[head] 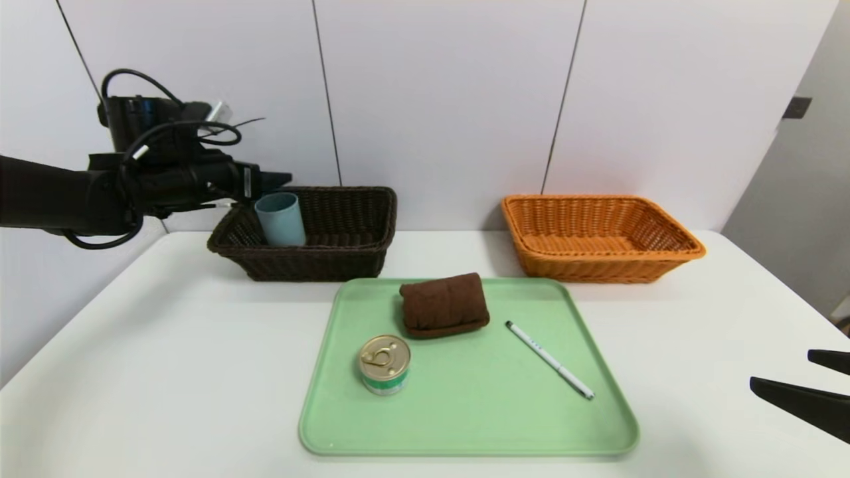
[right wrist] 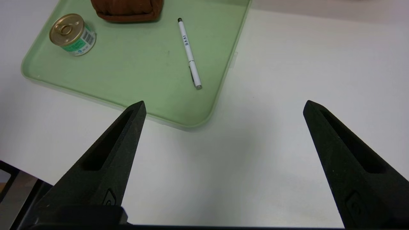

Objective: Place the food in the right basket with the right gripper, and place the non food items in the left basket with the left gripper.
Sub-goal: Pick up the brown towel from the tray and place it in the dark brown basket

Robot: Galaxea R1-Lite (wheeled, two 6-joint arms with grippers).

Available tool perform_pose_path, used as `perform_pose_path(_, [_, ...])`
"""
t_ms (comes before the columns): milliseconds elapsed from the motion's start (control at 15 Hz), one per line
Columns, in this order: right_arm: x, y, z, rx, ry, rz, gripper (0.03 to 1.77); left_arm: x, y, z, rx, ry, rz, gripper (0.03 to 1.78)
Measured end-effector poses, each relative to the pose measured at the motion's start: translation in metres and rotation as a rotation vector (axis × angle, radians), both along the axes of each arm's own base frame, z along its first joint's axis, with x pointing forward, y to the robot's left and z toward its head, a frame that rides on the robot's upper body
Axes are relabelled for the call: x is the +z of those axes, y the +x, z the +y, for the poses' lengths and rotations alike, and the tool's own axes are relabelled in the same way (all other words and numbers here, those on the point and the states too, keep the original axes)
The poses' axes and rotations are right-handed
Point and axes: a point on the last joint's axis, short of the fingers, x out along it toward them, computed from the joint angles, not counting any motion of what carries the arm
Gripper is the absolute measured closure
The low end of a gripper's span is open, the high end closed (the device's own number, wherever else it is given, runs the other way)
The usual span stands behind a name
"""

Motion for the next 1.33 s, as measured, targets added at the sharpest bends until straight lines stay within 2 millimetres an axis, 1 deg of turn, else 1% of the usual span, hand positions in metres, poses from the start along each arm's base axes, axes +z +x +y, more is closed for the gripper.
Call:
perform_pose_path(133, [0.000,-0.001,0.000,-0.002,0.003,-0.001,0.10,0.026,-0.020,-0.002,-0.006,0.002,-0.063,0.17])
perform_pose_path(267, [0.000,-0.002,0.000,-0.008,0.018,0.000,0.10,0.047,-0.038,-0.010,-0.029,0.003,-0.114,0.16])
perform_pose_path(333, [0.000,-0.002,0.000,-0.008,0.018,-0.002,0.10,0.055,-0.047,-0.019,-0.054,0.001,-0.134,0.15])
perform_pose_path(467, [0.000,-0.004,-0.001,-0.008,0.019,-0.006,0.10,0.063,-0.060,-0.043,-0.125,-0.005,-0.152,0.14])
perform_pose_path(600, [-0.001,-0.006,-0.001,-0.010,0.019,-0.009,0.10,0.061,-0.072,-0.076,-0.225,-0.028,-0.136,0.14])
perform_pose_path(733, [-0.002,-0.007,-0.001,-0.010,0.019,-0.009,0.10,0.054,-0.087,-0.118,-0.356,-0.057,-0.098,0.14])
perform_pose_path(867, [-0.001,-0.008,-0.001,-0.009,0.018,-0.015,0.10,0.043,-0.099,-0.158,-0.481,-0.060,-0.056,0.13])
perform_pose_path(1000, [-0.001,-0.009,-0.001,-0.011,0.020,-0.020,0.10,0.029,-0.105,-0.190,-0.588,-0.031,-0.022,0.12])
perform_pose_path(1200, [0.000,-0.009,-0.001,-0.010,0.020,-0.022,0.10,0.011,-0.108,-0.215,-0.757,0.058,-0.001,0.12])
perform_pose_path(1333, [-0.001,-0.010,-0.001,-0.009,0.021,-0.021,0.10,-0.003,-0.106,-0.224,-0.796,0.119,0.015,0.12])
